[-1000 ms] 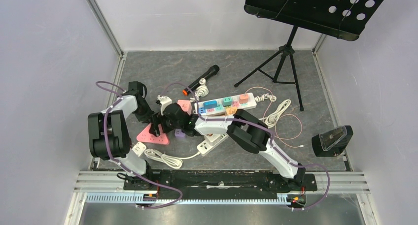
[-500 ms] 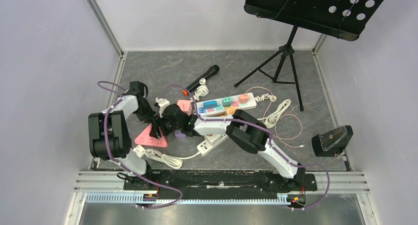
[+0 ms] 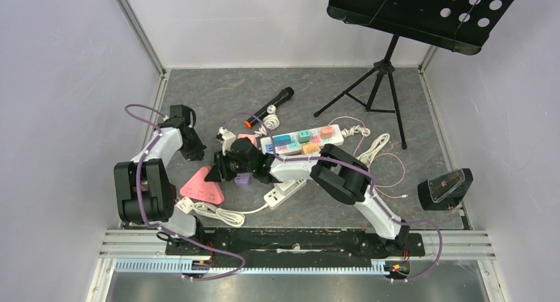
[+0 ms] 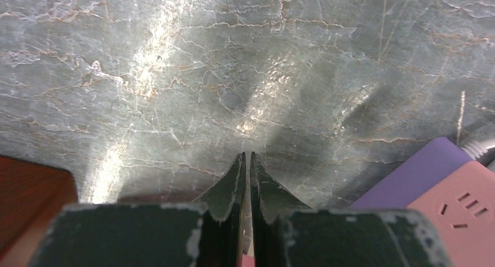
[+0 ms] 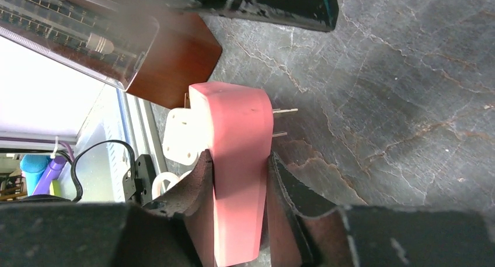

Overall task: Insert the plug
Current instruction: Pick up the plug from the center of the board.

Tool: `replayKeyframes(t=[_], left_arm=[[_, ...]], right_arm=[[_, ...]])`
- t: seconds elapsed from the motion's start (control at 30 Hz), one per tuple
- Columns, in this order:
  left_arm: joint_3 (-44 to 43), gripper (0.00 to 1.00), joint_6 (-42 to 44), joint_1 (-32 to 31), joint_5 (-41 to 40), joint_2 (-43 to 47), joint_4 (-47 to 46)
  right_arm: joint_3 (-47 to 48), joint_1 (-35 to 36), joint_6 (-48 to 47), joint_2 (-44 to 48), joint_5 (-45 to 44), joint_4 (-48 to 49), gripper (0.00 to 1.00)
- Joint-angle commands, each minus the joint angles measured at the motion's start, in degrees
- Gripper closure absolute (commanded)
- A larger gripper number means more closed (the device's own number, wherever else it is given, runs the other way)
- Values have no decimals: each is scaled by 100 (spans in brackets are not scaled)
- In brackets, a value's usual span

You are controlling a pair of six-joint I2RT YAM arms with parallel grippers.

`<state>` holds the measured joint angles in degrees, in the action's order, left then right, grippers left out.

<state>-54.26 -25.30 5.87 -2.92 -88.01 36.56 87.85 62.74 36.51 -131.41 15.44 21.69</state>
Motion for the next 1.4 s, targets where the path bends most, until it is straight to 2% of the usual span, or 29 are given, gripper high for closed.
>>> replayKeyframes(t=[0.0,0.33,0.5,0.63,0.7,0.8,0.83,0.87,1.07,1.1,1.13,1.3,1.37], left_arm=[[-298,89,-195,-21,-155,394,143],[-676,87,-27,-19,-407,1156,358],[-874,83,316,-16,-149,1779,292],[-1052,75,513,-18,180,2290,131],[-1112,68,631,-16,639,2560,-123],[-1093,48,783,-13,1479,2838,-657],[-1039,35,786,-8,1700,2930,-819],[-958,27,709,-9,1818,3018,-1080],[-493,23,303,-8,1981,3219,-1983],[-480,20,236,-2,2064,3197,-1994],[-468,19,231,-1,2406,3159,-2046],[-91,18,39,-45,5438,3017,-3096],[32,18,152,-161,6226,3016,-3269]], right_arm=[[-252,-20,-76,345,73,272,100],[-1259,-16,-1012,1615,-277,972,100],[-1466,-24,-1658,2473,-387,628,100],[-1640,-56,-2249,3193,-630,116,100],[-1705,-122,-2506,3560,-616,-218,100],[-1807,-237,-3028,4078,-568,-804,100],[-1855,-287,-3140,4272,-575,-1006,100],[-1912,-341,-3292,4491,-546,-1201,100],[-2298,-593,-3544,5442,-306,-1870,100],[-2330,-622,-3543,5565,-288,-1969,100],[-2355,-636,-3548,5660,-253,-2073,100],[-2259,-774,-3547,5925,33,-2755,100],[-2204,-823,-3602,6022,129,-3061,100]])
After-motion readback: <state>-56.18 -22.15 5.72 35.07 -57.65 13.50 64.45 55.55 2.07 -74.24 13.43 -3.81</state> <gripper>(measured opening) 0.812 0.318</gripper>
